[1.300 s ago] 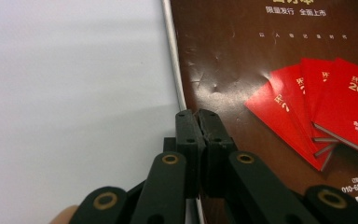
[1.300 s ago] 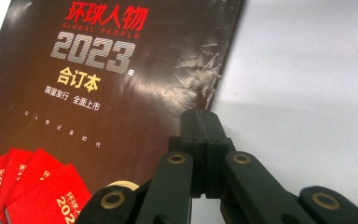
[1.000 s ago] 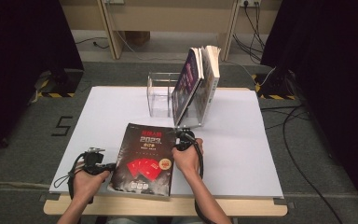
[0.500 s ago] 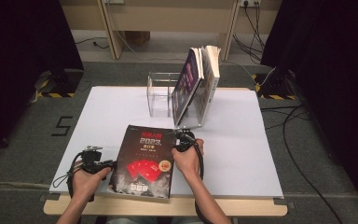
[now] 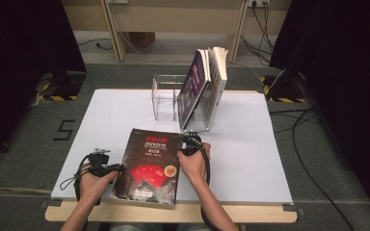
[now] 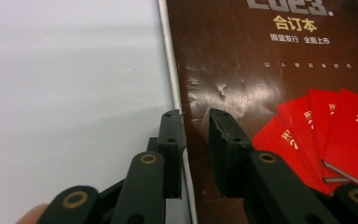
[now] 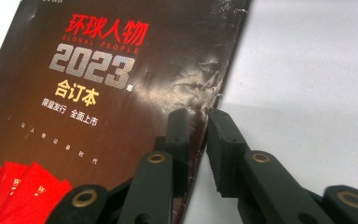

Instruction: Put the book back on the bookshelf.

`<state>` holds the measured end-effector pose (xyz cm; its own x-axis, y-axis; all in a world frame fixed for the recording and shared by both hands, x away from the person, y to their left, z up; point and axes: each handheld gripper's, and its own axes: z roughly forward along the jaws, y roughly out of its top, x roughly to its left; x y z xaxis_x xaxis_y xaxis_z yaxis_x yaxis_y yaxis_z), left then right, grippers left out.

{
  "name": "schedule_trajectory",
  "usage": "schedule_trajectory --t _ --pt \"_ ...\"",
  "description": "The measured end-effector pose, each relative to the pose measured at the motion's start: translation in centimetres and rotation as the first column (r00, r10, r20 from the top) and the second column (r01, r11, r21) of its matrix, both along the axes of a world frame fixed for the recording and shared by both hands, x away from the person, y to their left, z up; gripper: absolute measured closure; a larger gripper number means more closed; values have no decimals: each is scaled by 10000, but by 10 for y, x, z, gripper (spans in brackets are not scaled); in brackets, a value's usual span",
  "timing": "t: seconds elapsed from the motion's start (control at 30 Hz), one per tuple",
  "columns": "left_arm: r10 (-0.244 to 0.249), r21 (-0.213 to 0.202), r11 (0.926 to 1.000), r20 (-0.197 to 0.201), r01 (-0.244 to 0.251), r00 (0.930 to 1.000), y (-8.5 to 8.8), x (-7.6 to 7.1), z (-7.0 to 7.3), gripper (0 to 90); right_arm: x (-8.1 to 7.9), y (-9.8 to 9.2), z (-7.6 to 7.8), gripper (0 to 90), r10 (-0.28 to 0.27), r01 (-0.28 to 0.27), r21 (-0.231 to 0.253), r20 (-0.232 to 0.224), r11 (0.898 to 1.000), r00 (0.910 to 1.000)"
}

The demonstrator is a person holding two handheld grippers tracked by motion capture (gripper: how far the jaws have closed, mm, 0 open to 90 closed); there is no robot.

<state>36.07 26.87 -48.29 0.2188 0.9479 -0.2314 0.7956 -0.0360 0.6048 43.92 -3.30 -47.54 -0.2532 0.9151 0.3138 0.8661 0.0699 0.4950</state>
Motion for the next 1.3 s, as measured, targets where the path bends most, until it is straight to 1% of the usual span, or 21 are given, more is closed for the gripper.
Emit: schedule_trajectory --t 0.03,0.07,0.13,0.23,0.27,0.37,0.43,0.47,0.5,0.53,0.63,0.67,0.73,0.8,0.87,0.9,1.07,1.1,1.23,1.3 --pt "33 6 10000 -5 -33 10000 0 0 0 745 0 0 0 813 57 -56 -95 28 9999 10000" --pt "37 44 10000 -14 -37 10000 0 0 1 755 -1 1 1 822 -38 38 -99 -58 9999 10000" --pt "23 167 9999 17 -23 10000 0 0 1 792 -1 1 1 836 -72 71 -118 -88 9999 9999" --pt "-9 341 9994 15 8 10000 -2 0 2 804 -1 0 2 870 -62 60 -82 -221 9999 9997" --pt "-27 384 9993 21 27 10000 -2 0 2 805 -1 0 2 872 -72 70 -113 -189 9999 9998" --pt "14 351 9994 35 -15 10000 -2 0 2 807 -3 1 2 867 -103 101 -173 -124 9998 9999" --pt "30 263 9996 55 -31 10000 -1 0 2 805 -4 1 2 829 -108 106 -152 -93 9998 9999" --pt "36 224 9997 61 -37 10000 -1 0 1 803 -4 1 2 798 -132 132 -6 -228 9999 9997" --pt "49 206 9998 75 -51 10000 -1 -1 1 799 -4 0 0 767 -79 82 127 -237 9999 9997" --pt "50 217 9998 96 -52 9999 -1 -1 1 796 -4 0 1 748 -179 186 243 -314 9995 9993" --pt "93 143 9999 156 -95 9998 0 -2 0 786 -5 3 1 706 -3 4 63 -118 10000 9999" --pt "93 94 9999 153 -95 9998 0 -2 0 782 -6 4 1 686 4 -4 38 -148 10000 9999" --pt "102 47 9999 151 -102 9998 0 -2 0 775 -5 4 1 641 152 -151 106 -141 9998 9998" --pt "83 46 10000 155 -83 9998 0 -2 0 770 -6 4 1 619 231 -229 170 -136 9996 9996" --pt "77 40 10000 154 -78 9999 0 -2 0 769 -6 5 1 598 68 -58 351 -272 9994 9996" --pt "87 31 10000 149 -87 9999 0 -2 -1 770 -5 4 1 592 83 -68 458 -316 9989 9995" --pt "95 19 10000 146 -95 9998 0 -2 -1 766 -6 3 0 581 181 -168 545 -233 9984 9996" --pt "97 18 10000 148 -97 9998 0 -2 -1 766 -6 3 0 581 311 -304 464 -162 9985 9994" --pt "110 -16 9999 152 -110 9998 0 -2 -1 759 -6 4 1 584 307 -301 391 -160 9988 9994" --pt "113 -36 9999 149 -112 9998 0 -3 -1 750 -6 3 0 599 509 -511 300 59 9982 9987"
